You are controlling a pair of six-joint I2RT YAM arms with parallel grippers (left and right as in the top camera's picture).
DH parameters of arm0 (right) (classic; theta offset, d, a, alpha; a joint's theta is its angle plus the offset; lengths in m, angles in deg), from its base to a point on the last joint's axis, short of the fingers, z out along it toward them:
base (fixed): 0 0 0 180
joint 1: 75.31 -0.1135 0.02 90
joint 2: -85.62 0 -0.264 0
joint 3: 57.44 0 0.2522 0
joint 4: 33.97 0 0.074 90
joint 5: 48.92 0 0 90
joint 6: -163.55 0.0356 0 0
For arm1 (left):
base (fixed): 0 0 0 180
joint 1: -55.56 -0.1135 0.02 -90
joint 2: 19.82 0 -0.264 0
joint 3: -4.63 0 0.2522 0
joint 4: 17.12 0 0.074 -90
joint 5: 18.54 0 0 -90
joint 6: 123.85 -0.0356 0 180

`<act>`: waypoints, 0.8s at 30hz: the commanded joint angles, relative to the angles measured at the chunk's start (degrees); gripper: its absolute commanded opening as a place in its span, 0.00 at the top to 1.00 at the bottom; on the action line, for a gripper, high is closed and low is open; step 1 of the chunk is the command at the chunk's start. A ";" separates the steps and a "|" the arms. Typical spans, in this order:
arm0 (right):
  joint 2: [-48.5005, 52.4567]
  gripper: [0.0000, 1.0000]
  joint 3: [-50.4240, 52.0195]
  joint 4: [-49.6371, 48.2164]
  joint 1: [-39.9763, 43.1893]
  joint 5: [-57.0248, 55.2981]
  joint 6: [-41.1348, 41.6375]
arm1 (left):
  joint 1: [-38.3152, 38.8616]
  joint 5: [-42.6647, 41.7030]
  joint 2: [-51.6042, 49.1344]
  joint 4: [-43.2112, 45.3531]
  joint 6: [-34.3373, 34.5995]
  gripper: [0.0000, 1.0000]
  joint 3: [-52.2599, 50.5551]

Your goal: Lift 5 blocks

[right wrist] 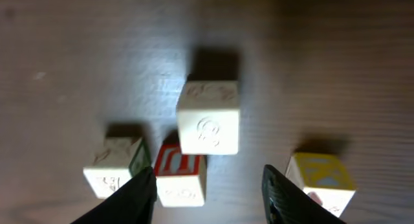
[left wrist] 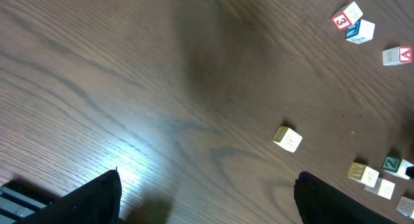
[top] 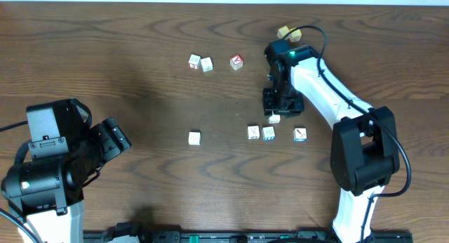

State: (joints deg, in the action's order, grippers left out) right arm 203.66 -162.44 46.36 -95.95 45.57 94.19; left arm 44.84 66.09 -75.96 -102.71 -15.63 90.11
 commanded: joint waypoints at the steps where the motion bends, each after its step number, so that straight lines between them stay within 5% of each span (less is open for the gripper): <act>1: 0.26 0.49 -0.83 -1.14 0.31 -2.99 1.18 | 0.17 0.92 0.02 -0.15 0.50 0.14 0.50; 24: 0.26 0.53 7.13 -11.91 0.31 -2.93 0.96 | 0.17 0.92 0.04 -0.15 0.50 0.14 0.50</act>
State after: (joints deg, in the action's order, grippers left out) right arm 203.66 -156.10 34.95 -95.69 43.61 94.59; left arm 44.84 66.09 -75.96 -102.71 -15.66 90.11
